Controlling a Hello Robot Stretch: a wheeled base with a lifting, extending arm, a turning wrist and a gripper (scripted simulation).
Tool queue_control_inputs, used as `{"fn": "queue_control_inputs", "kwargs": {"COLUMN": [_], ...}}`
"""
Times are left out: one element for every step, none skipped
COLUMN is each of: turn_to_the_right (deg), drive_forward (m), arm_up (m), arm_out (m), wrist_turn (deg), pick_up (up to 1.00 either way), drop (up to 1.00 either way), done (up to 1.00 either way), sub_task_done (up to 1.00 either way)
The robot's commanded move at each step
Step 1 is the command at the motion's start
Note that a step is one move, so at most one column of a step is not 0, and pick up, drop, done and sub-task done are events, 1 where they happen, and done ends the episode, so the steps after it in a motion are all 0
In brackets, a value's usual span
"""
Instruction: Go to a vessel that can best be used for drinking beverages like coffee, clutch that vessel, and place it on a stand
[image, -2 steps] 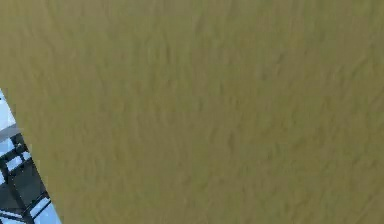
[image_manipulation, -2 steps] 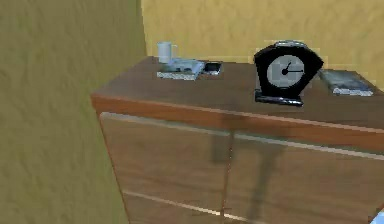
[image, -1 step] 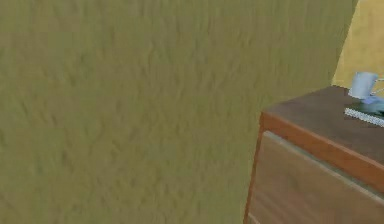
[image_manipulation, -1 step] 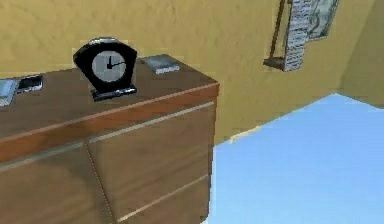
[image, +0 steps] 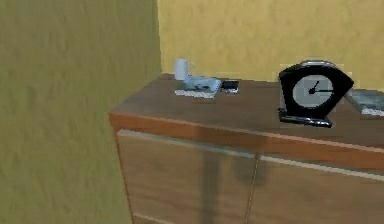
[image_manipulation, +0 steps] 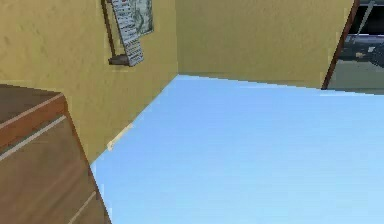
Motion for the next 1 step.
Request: {"fn": "queue_control_inputs", "kwargs": {"turn_to_the_right": [0.0], "drive_forward": [0.4], "arm_up": [0.0], "arm_out": [0.0], "wrist_turn": [0.0], "pick_up": [0.0], "drop": [0.0], "done": [0.0], "sub_task_done": [0.0]}}
